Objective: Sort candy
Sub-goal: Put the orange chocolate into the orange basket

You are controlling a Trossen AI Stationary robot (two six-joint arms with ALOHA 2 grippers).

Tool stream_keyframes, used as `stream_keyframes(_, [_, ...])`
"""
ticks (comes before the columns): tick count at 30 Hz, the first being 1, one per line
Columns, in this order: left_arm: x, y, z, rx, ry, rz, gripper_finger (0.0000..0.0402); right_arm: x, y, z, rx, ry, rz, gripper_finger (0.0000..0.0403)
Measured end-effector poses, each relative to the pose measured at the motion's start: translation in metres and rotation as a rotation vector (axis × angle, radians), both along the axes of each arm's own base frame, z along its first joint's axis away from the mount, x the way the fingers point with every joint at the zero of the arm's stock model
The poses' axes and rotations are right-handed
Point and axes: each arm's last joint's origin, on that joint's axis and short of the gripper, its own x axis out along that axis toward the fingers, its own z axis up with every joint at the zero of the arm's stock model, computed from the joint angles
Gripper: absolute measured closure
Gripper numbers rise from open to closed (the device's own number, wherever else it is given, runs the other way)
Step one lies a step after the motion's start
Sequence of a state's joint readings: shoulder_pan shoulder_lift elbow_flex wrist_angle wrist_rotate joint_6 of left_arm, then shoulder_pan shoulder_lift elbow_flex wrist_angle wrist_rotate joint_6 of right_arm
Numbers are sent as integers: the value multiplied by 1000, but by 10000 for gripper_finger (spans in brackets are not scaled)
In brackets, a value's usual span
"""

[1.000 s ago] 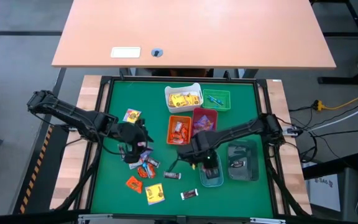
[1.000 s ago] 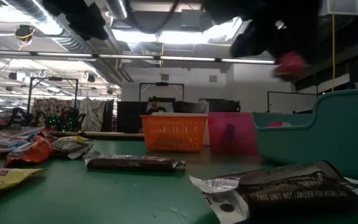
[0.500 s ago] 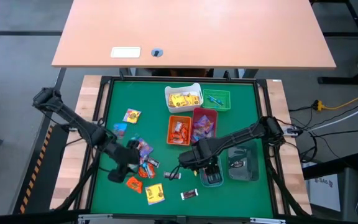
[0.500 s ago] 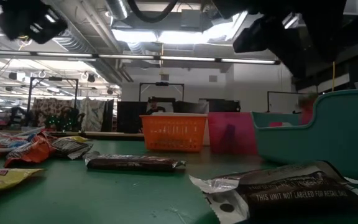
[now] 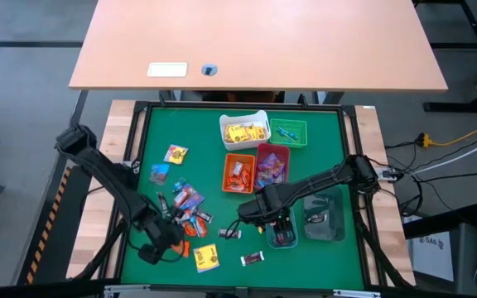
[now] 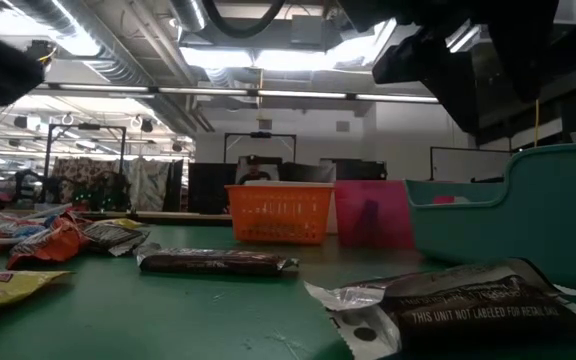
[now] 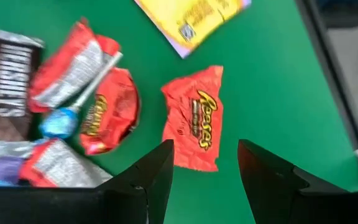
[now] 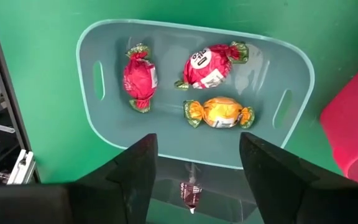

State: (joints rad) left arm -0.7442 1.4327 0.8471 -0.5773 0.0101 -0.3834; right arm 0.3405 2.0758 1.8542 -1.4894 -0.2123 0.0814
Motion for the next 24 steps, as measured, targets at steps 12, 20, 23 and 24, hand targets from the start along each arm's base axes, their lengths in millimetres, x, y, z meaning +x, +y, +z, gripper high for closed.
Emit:
stream_keyframes(12, [9, -17, -36, 118, -15, 5, 236, 1, 0, 0, 2, -6, 0, 177])
stream_keyframes(20, [13, -24, -53, 125, 33, -14, 236, 1, 0, 0, 3, -6, 0, 177])
stream_keyframes(23, [13, -24, -54, 125, 33, -13, 236, 1, 0, 0, 3, -6, 0, 177])
stream_keyframes(24, [13, -24, -54, 126, 30, -12, 236, 1, 0, 0, 3, -7, 0, 177])
